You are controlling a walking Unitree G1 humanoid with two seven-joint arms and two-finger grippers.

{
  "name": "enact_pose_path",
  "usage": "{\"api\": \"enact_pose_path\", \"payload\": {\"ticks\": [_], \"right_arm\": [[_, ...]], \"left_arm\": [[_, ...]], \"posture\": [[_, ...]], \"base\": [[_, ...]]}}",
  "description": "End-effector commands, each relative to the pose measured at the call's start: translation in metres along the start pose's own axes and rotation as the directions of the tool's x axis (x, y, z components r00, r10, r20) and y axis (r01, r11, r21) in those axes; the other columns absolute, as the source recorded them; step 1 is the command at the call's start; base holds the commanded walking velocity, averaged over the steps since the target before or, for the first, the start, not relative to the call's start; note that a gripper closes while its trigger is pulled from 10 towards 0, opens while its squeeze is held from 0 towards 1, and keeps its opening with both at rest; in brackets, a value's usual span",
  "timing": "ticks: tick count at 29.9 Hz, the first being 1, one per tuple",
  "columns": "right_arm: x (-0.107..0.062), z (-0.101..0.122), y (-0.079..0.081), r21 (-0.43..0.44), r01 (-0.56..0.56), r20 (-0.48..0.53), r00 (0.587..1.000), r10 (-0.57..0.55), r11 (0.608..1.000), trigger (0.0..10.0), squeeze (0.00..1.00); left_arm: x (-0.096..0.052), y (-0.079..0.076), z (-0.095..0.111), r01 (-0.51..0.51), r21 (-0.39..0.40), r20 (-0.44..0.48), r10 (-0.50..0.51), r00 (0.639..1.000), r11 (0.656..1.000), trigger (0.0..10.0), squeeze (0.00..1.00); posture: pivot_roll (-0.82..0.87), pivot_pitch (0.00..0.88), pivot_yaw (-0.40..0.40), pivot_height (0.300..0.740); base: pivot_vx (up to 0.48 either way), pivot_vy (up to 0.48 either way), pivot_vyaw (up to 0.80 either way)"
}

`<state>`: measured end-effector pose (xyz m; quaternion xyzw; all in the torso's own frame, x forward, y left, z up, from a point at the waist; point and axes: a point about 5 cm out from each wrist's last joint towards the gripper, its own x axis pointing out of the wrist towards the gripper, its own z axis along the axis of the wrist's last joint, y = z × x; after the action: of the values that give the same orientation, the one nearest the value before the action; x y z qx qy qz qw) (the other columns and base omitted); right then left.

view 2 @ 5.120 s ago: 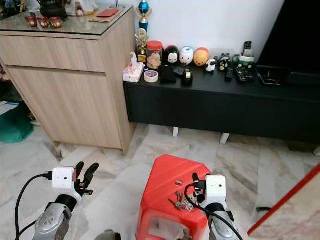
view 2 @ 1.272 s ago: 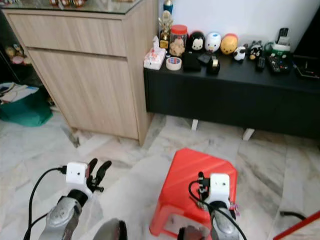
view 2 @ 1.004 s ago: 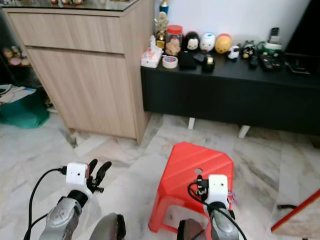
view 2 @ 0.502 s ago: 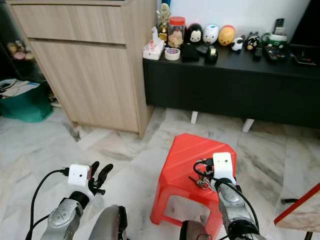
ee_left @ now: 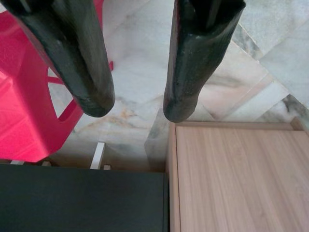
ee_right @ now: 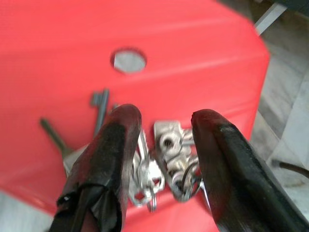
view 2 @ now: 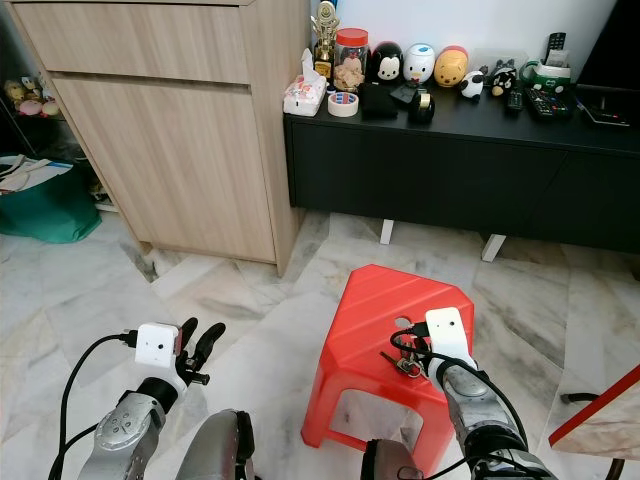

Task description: Hang keys on a hook

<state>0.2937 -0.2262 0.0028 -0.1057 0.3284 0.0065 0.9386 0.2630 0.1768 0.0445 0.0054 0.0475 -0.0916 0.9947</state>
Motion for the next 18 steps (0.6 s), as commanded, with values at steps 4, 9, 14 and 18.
{"api": "enact_pose_path", "payload": {"ticks": [4, 9, 14, 18], "right_arm": [[-0.001, -0.005, -0.0093, -0.029, -0.006, -0.066, 0.998, 0.004, 1.0, 10.0, 0.0], [-0.0018, -0.0078, -0.0098, -0.045, -0.019, -0.069, 0.997, 0.016, 0.999, 10.0, 0.0], [-0.002, -0.0103, -0.0099, -0.043, -0.016, -0.082, 0.997, 0.013, 0.999, 10.0, 0.0], [-0.0019, -0.0116, -0.008, -0.047, -0.027, -0.092, 0.996, 0.022, 0.999, 10.0, 0.0]], "left_arm": [[-0.001, -0.0002, -0.0032, 0.004, 0.008, -0.019, -0.004, 1.0, 1.0, 10.0, 0.0], [-0.002, 0.0004, -0.0038, -0.001, 0.006, -0.021, 0.001, 1.0, 1.0, 10.0, 0.0], [-0.0019, 0.0005, -0.0038, -0.004, 0.007, -0.02, 0.004, 1.0, 1.0, 10.0, 0.0], [-0.0022, 0.0014, -0.004, -0.006, 0.008, -0.022, 0.006, 1.0, 1.0, 10.0, 0.0]], "posture": [[0.05, 0.047, -0.008, 0.602], [0.05, 0.048, -0.011, 0.602], [0.06, 0.048, -0.012, 0.602], [0.06, 0.045, -0.013, 0.602]], "base": [[0.0, 0.0, 0.0], [0.0, 0.0, 0.0], [0.0, 0.0, 0.0], [0.0, 0.0, 0.0]]}}
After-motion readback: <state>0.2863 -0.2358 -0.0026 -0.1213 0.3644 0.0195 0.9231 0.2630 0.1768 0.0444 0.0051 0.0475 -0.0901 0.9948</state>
